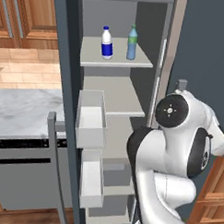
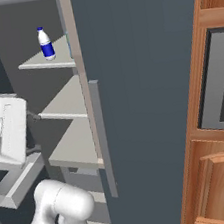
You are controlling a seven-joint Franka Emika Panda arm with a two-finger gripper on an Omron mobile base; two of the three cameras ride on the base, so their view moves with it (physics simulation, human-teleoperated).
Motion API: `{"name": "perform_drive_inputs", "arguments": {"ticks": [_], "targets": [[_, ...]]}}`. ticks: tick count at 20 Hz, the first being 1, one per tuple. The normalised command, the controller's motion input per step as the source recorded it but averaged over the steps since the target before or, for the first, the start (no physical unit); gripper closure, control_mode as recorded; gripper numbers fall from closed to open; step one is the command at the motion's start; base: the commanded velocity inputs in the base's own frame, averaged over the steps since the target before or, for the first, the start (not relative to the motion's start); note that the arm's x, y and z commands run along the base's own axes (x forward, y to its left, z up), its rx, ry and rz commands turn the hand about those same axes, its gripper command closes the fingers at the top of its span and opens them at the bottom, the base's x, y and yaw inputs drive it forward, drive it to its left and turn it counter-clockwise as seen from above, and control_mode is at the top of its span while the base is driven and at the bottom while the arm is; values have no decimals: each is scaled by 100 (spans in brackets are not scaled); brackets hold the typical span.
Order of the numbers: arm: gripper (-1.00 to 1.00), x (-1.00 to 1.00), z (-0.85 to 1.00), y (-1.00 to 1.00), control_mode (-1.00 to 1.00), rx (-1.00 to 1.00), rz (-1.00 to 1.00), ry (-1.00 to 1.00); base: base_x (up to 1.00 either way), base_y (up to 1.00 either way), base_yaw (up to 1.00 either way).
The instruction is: Take the bottled waters from the counter and place them in the freezer to freeze. Close the freezer door after placing the bottles.
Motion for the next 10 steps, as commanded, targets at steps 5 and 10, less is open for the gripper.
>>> {"name": "perform_drive_inputs", "arguments": {"ticks": [5, 10], "targets": [[-100, 3, 30, -34, -100, 37, 4, 2, 0, 0, 0], [-100, 0, 5, -28, -100, 22, 4, 0, 0, 0, 0]]}}
